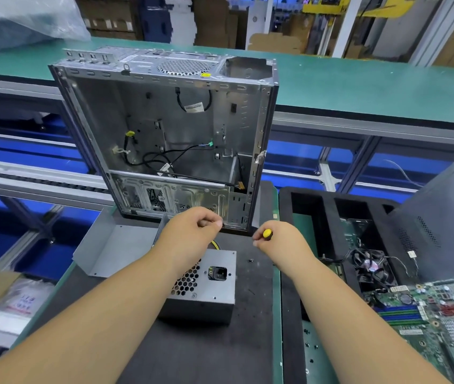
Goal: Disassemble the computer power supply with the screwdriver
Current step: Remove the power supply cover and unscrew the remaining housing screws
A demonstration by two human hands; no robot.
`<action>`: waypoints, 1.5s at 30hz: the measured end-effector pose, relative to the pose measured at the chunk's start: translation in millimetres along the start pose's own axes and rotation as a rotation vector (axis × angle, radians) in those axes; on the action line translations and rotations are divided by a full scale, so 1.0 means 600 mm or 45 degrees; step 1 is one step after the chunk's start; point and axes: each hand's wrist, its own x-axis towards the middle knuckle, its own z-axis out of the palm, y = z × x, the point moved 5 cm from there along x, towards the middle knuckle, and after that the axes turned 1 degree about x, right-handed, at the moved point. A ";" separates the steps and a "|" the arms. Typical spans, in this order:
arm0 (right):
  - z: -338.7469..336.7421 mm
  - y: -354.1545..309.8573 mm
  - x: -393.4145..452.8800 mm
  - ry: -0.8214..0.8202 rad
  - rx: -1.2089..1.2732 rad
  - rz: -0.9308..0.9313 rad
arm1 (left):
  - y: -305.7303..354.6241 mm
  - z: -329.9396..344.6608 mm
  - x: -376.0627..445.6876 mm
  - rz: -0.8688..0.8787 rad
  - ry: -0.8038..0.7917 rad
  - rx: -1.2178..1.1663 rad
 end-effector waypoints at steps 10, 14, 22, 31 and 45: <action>0.044 0.027 0.029 -0.162 -0.310 0.065 | -0.015 -0.014 -0.009 0.020 0.058 0.029; 0.056 0.031 0.033 -0.187 -0.412 0.071 | -0.020 -0.017 -0.017 -0.002 0.082 0.005; 0.082 0.047 0.033 -0.264 -0.363 0.144 | -0.025 -0.022 -0.021 0.005 0.129 0.009; 0.091 0.051 0.040 -0.261 -0.388 0.143 | -0.027 -0.022 -0.024 0.002 0.139 0.026; 0.044 0.001 0.026 -0.083 -0.001 -0.007 | -0.031 -0.018 -0.030 0.028 0.157 0.061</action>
